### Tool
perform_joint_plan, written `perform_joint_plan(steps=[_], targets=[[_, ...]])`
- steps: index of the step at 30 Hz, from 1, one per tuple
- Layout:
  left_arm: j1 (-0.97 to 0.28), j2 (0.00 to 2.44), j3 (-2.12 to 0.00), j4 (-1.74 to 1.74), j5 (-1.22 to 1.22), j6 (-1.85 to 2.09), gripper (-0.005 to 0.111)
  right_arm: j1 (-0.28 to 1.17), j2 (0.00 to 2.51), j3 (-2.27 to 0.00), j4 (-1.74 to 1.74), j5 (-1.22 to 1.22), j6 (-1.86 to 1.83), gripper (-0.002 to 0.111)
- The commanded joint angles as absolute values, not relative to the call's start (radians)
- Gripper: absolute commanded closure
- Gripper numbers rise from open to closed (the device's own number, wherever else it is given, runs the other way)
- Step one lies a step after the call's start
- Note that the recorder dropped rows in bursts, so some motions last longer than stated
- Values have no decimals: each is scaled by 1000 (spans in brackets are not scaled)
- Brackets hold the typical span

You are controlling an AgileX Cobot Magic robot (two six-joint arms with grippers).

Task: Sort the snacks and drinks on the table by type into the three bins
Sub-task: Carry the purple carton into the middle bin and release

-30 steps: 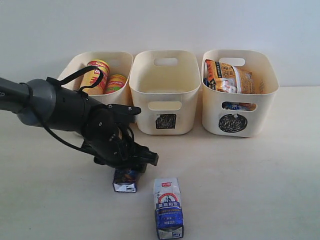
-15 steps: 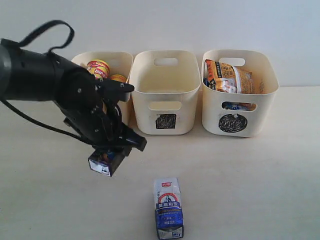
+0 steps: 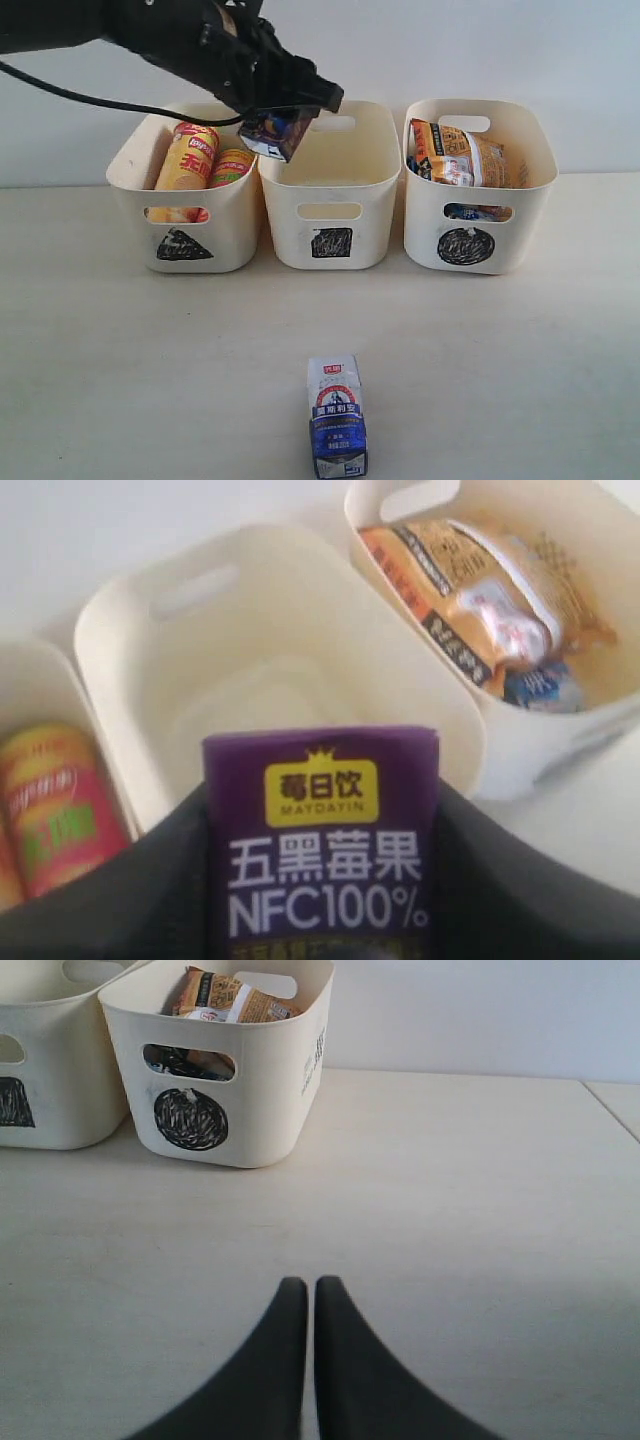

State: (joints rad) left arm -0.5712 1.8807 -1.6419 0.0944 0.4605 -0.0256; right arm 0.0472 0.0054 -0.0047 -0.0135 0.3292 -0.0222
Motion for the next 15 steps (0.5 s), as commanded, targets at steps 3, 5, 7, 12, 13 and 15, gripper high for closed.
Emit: perform_joint_plan(steps=[3,5,7,12,13,15], targets=[[-578,2029,-1796,94,391,19,103,40,0,0,-10,325,-22,108],[-578,2064,-1820,98,370,21,103,40,0,0,-10,325,-22,108],[-578,2096,-1834,108,338,21,103,40,0,0,-10,325,-22,108],[-578,2151,-1837,169,206,21,103,40,0,0,-10,325,-22,108],[-578,2156,-1837,174,193,21,103,40,0,0,-10,325,-22,108],[-576,2171,-1837,187,179,21,103,40,0,0,-10,325,-22,108]])
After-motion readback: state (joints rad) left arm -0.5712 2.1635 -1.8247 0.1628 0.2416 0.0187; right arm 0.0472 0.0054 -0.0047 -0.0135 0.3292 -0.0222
